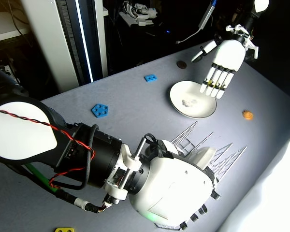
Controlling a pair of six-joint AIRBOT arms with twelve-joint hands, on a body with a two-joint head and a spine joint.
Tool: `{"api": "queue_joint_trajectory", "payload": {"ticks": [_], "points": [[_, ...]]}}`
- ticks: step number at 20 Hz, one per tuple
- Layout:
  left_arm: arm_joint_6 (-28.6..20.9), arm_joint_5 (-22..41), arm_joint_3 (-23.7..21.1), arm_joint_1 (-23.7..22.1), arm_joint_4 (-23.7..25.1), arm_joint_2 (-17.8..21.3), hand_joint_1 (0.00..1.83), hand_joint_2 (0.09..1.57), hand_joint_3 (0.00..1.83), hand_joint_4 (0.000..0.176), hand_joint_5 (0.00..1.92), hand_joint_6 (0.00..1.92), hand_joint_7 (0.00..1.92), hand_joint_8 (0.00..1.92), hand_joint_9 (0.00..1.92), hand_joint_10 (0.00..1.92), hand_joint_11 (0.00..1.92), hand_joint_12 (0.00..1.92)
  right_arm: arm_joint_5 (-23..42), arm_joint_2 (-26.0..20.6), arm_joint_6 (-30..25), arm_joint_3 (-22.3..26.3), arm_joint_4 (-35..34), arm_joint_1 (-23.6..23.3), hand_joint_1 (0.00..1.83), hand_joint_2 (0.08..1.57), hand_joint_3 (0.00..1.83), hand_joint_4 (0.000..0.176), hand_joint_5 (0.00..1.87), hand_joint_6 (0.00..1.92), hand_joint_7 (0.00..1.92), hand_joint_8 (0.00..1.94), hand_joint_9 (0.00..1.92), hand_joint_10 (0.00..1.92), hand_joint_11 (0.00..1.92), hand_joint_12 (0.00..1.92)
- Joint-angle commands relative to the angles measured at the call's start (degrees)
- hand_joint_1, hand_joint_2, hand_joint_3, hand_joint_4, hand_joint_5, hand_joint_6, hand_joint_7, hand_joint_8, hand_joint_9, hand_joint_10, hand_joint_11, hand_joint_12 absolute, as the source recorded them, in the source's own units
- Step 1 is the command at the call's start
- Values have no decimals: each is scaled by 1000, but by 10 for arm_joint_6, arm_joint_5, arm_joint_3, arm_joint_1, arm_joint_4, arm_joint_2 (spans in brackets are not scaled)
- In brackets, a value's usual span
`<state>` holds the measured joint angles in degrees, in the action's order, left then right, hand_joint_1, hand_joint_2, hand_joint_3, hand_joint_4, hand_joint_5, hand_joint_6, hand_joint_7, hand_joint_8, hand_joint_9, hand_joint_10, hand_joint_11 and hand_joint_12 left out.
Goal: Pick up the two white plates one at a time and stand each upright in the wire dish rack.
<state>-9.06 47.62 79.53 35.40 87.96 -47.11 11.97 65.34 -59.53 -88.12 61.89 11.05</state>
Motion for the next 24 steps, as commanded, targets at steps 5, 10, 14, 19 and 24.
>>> {"api": "queue_joint_trajectory", "payload": {"ticks": [5, 10, 14, 19, 24], "points": [[2, 14, 12, 7, -33, -5, 0, 1069, 0, 0, 0, 0, 0, 0, 0, 0, 0, 0, 27, -3, -4, -3, -17, -3, 1243, 1158, 0, 0, 800, 1241, 991, 996, 858, 688, 647, 1080], [5, 13, 15, 11, -33, -7, 0, 1074, 1, 0, 0, 0, 0, 0, 0, 0, 0, 0, 30, -2, 2, -3, -17, 8, 1467, 1087, 1, 0, 1003, 930, 1027, 831, 990, 945, 743, 1472], [6, 13, 18, 13, -33, -8, 0, 1070, 0, 0, 0, 0, 0, 0, 0, 0, 0, 0, 33, -2, -1, -3, -17, 0, 1490, 1086, 0, 0, 995, 926, 1035, 808, 1000, 923, 755, 1565], [6, 13, 17, 14, -33, -8, 0, 1071, 0, 0, 0, 0, 0, 0, 0, 0, 0, 0, 33, -3, -4, -3, -17, -12, 1402, 1090, 1, 0, 994, 982, 1027, 849, 948, 1052, 762, 1281], [6, 13, 16, 16, -33, -8, 0, 1064, 0, 0, 0, 0, 0, 0, 0, 0, 0, 0, 33, -4, -7, -3, -17, -27, 1233, 1164, 6, 0, 791, 1263, 958, 1040, 805, 780, 599, 1135]]}}
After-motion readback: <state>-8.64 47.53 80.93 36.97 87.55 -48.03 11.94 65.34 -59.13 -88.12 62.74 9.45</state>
